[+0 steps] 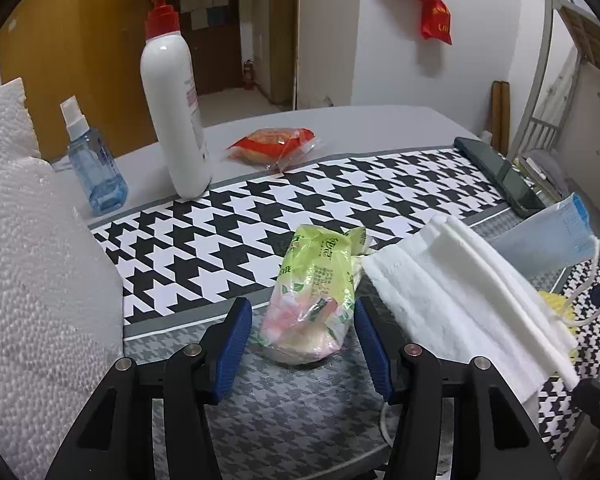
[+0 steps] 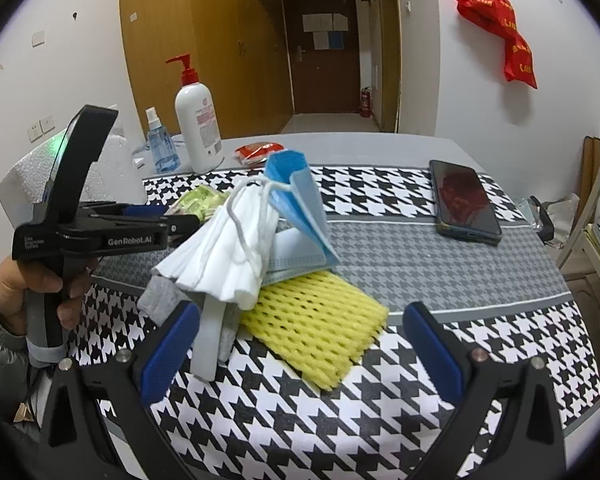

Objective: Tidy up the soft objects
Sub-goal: 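Grasp the green snack bag with the left tool while right tool approaches yellow net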

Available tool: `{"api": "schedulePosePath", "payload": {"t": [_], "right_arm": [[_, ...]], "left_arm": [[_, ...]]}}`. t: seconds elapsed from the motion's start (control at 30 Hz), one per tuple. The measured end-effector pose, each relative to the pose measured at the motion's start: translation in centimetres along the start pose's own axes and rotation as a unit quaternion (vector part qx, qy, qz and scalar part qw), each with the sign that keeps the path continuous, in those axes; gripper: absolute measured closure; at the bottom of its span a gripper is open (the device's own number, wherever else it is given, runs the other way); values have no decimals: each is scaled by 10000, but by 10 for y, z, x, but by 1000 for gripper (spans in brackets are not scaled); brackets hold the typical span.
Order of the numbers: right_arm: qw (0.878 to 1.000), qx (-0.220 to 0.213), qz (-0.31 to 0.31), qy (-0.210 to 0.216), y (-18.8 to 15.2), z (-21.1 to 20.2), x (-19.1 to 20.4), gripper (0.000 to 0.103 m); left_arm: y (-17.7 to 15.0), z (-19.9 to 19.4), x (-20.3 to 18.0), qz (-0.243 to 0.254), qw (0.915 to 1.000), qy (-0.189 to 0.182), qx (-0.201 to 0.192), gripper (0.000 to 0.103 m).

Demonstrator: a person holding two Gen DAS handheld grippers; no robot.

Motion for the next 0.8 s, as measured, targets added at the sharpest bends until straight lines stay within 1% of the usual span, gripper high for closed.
{"api": "schedulePosePath", "payload": {"t": [0.17,0.2,0.23,0.37,0.53,0.7,0.8], "right_arm": [[9999,97,-38,12,0,6,2,0],[9999,108,-52,10,0,7,3,0],[9999,115,-70,14,0,7,4,0],[9999,139,-65,18,0,8,4,0],[9997,251,-72,-20,-2,11,2,0],[9990,372,-220,-129,-2,16,5,0],[9985,374,-328,-237,-1,19,5,0]], "left_arm": [[-1,12,4,-74,9998,-92,151,49],[-1,11,4,-82,9998,-104,125,52],[-1,10,5,-108,9997,-184,104,59],[-1,9,9,-219,9992,-314,70,65],[-3,-5,15,-325,9988,-340,-161,66],[-6,-22,21,-446,9967,-544,-408,66],[-7,-29,18,-393,9966,-511,-522,66]]}}
Point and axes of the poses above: each gripper's, at about its wrist camera, not at the fingertips, and z roughly the way its jaws point, x to its left, y to its top, the point moved 1 cm from there along z, roughly the way its jaws point, and after that the axes turned 1 degree about z, right-handed, at the moved point
